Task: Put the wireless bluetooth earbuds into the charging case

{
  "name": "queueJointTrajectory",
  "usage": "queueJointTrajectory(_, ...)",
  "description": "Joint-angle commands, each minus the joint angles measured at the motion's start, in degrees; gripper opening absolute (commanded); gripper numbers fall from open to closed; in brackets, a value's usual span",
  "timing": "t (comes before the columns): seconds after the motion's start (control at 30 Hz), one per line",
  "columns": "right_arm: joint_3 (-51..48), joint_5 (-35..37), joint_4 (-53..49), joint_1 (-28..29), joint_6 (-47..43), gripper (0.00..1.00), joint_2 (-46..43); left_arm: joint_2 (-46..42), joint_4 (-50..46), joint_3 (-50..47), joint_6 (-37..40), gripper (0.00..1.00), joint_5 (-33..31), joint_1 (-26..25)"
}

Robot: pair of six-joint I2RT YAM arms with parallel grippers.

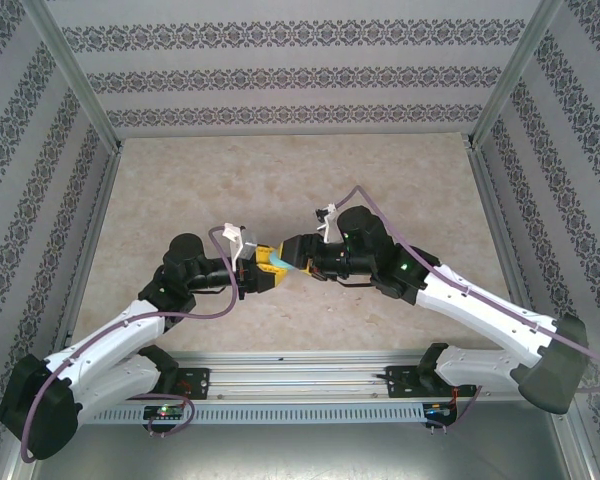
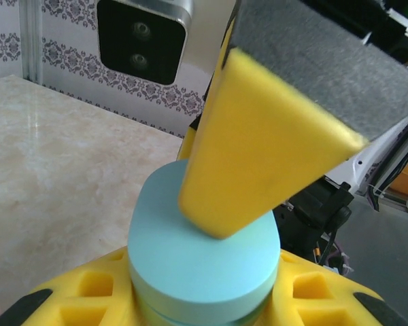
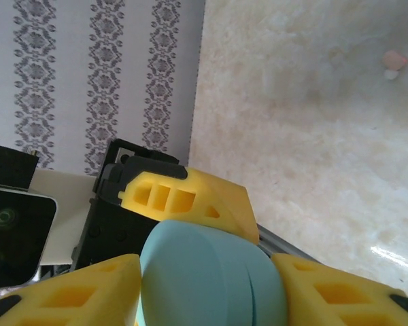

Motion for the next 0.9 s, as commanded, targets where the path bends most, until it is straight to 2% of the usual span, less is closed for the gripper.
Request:
queueJointTrajectory(0.0, -2.03, -3.75, 9.12, -0.23, 4.95, 0.45, 0.46, 0.71, 2.62, 2.34, -0.77, 0.02, 0.05, -0.59)
queueJointTrajectory(0.17, -4.13, -4.06, 12.03, -0.68, 7.40, 0.28, 0.38, 1.10, 1.46, 3.01, -0.92, 0.04, 0.24, -0.59)
queueJointTrajectory(0.4, -7.12, -3.36, 17.24, -1.57, 10.46, 0.18, -0.29, 1.11, 0.65, 3.20, -0.76, 0.18, 0.99, -0.62)
queueJointTrajectory(0.6, -8.02, -2.78, 17.10, -3.65, 10.58, 0.17, -1.29, -0.35, -0.83, 2.68, 0.86, 0.39, -0.45, -0.62)
queueJointTrajectory(0.77, -8.29, -2.95, 13.02, -8.14, 8.64, 0.16, -2.68, -3.98, -5.48, 1.89, 3.73, 0.61, -5.81, -0.59)
queueJointTrajectory(0.87, -8.96, -3.61, 11.41, -12.01, 7.48, 0.15, -3.52, -5.93, -8.58, 1.44, 5.69, 0.67, -8.30, -0.61)
